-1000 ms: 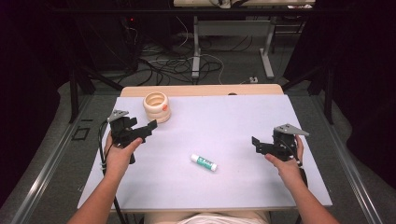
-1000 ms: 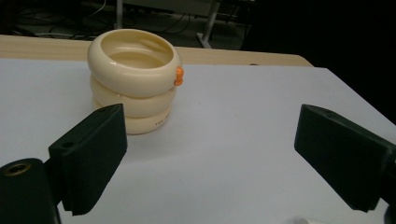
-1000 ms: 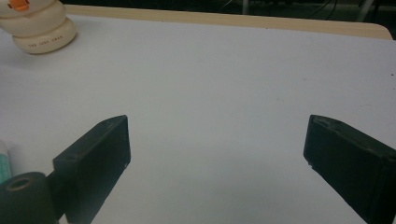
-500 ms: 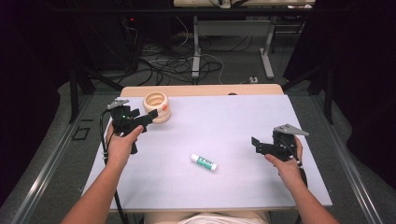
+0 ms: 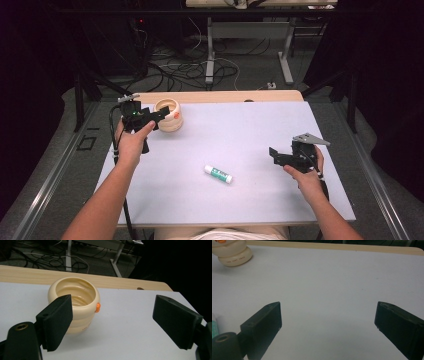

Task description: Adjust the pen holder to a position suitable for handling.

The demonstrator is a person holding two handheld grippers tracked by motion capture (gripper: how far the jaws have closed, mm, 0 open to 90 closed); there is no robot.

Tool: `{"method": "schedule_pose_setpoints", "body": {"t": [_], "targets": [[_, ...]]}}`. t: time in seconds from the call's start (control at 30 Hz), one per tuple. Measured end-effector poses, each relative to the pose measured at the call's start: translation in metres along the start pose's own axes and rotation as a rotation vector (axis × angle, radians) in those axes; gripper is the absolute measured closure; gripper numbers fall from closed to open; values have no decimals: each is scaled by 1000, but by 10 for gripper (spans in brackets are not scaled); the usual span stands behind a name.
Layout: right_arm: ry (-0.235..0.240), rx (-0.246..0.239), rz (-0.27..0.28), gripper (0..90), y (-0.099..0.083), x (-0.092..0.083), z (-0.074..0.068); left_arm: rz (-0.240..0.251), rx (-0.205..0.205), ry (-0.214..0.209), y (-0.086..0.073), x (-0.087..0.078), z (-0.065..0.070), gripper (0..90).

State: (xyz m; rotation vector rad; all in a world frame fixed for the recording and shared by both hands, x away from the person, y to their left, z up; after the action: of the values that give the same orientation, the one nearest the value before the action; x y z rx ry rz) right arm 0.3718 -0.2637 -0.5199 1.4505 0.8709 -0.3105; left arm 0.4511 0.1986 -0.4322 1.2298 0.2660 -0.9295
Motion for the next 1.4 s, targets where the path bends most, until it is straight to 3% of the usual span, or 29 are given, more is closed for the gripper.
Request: {"method": "schedule_pose_setpoints", "body": {"t": [0.13, 0.53, 0.73, 0.97, 1.13, 1.4], "targets": [[-1, 3, 1, 67, 0, -1, 1, -6, -12, 24, 8, 4, -1, 171], [1, 1, -6, 67, -1, 1, 2, -49, -96, 7, 31, 15, -6, 182], [-2, 4, -10, 68, -1, 1, 2, -45, -154, 21, 37, 23, -16, 182], [8, 7, -17, 68, -2, 2, 1, -74, -223, 39, 38, 37, -36, 182], [2, -6, -17, 68, -2, 4, 1, -109, -233, 59, 38, 42, -49, 196], [8, -10, -20, 68, -2, 4, 1, -135, -311, 48, 37, 50, -60, 269]]}}
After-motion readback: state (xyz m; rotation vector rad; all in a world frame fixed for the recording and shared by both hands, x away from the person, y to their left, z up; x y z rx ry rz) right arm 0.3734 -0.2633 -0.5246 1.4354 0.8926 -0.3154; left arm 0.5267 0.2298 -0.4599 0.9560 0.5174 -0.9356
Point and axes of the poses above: each handheld gripper's, and its own axes: x roughly forward along the jaws, y roughly out of its top, z roughly to its right, the point moved 2 cm from there along x, roughly forward along the jaws, and after that the axes turned 13 degrees about -z, right-handed, at the moved point
